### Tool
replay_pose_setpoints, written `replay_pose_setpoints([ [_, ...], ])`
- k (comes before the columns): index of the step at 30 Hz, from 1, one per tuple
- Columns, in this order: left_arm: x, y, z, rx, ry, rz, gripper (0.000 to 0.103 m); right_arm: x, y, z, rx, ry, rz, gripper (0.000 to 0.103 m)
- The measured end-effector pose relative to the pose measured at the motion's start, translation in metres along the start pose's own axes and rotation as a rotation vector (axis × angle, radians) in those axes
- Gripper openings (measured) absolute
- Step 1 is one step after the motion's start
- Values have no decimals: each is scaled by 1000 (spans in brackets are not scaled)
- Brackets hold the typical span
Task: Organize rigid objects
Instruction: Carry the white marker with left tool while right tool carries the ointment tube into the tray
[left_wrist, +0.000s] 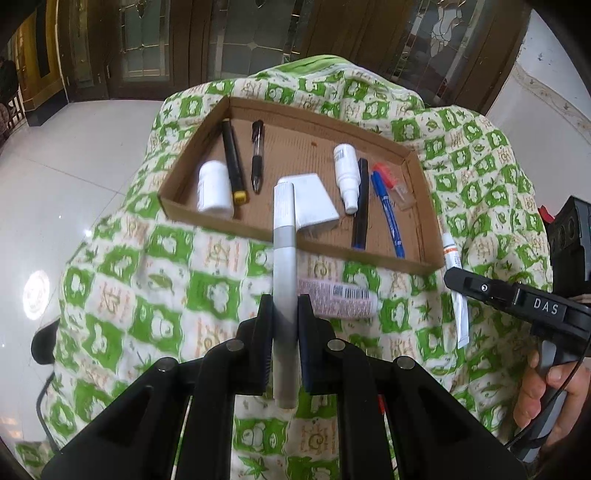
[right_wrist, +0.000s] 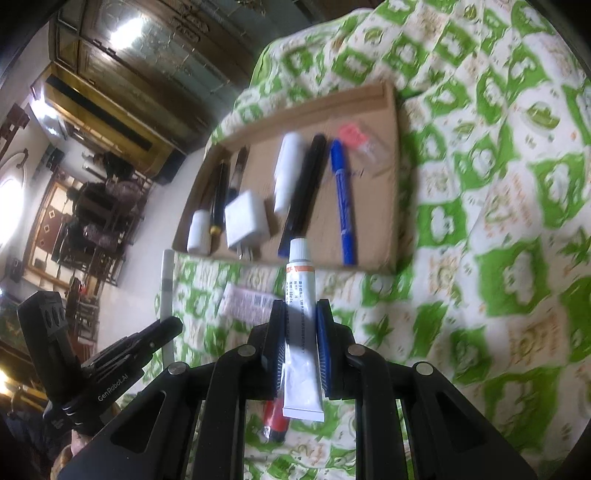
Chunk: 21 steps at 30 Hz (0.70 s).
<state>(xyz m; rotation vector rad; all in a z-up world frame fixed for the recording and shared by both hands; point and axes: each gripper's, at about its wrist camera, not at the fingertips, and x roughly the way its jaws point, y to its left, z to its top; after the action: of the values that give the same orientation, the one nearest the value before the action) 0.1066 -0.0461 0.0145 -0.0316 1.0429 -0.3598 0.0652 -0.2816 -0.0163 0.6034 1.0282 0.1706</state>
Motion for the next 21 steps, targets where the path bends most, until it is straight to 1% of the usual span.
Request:
replay_pose_setpoints([
  [7,7,-7,31,12,-6,-11,10,12,-2,13,28,24,23,15],
  [12,15,-11,49,28,2,-15,10,24,-5,33,47,43,32,15],
  [16,28,-12,68,44,12,2,10,38,-8,48,73,63,36,15],
  [21,53,-9,94,55,28,14,10,50,-8,59,67,74,13,15],
])
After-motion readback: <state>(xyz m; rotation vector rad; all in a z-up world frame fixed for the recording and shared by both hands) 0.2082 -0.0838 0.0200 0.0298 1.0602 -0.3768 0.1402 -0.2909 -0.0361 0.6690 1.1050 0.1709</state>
